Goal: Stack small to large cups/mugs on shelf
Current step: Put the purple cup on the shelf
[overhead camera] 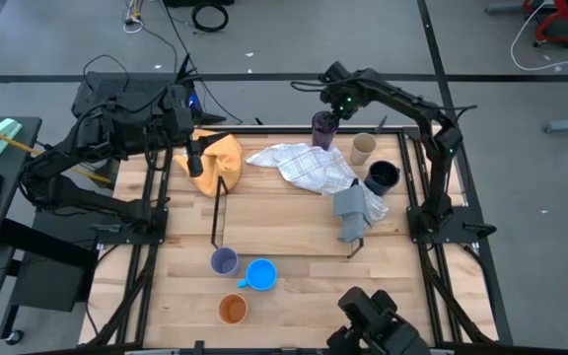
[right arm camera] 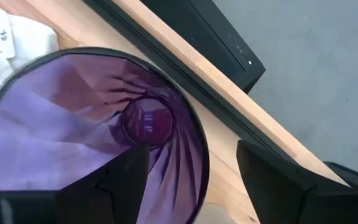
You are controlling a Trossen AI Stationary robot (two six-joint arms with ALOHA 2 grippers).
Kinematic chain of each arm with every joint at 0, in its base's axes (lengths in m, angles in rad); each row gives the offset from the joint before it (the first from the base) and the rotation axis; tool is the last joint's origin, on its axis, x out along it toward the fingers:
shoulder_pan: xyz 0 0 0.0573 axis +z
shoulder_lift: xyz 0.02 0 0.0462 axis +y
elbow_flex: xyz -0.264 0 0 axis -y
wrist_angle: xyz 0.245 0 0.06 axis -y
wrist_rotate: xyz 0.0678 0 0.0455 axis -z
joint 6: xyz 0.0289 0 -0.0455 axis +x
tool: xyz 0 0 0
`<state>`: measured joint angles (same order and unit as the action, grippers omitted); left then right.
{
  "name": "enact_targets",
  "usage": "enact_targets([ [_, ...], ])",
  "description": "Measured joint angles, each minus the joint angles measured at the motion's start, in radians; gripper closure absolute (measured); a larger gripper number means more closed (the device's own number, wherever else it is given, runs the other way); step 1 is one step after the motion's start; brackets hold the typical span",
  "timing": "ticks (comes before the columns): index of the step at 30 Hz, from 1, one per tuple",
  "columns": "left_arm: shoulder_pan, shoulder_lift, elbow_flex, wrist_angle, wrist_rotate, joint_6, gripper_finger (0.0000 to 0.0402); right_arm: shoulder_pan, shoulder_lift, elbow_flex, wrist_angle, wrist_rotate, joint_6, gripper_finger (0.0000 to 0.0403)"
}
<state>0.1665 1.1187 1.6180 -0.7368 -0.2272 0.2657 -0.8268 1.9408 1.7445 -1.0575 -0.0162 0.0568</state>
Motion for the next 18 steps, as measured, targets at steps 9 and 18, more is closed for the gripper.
enact_targets([
  [9, 0.0, 0.0, 0.0, 0.0, 0.0, 0.0, 0.025, 0.012, 0.005, 0.0, 0.025, -0.011, 0.004, 0.0188],
  [18, 0.0, 0.0, 0.0, 0.0, 0.0, -0.001, 0.0249, 0.012, 0.004, 0.0, 0.036, -0.012, -0.011, 0.0385],
])
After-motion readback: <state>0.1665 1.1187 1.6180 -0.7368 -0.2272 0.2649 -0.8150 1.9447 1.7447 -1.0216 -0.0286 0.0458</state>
